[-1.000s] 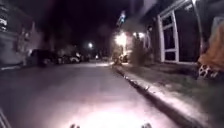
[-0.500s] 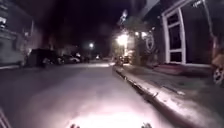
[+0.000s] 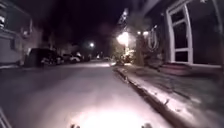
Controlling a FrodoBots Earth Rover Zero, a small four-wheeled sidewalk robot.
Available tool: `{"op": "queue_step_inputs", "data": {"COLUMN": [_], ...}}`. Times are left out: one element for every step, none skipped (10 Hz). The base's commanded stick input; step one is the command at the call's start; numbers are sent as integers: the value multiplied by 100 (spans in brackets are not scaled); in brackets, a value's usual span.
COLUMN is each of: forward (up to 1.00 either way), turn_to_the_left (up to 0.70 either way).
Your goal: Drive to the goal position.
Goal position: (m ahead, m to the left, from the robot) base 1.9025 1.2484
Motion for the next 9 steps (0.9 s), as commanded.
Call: {"op": "queue_step_inputs", "data": {"forward": [70,70,70,70,70,70,70,70,70], "turn_to_the_left": [4,0,0,0,0,0,0,0,0]}}
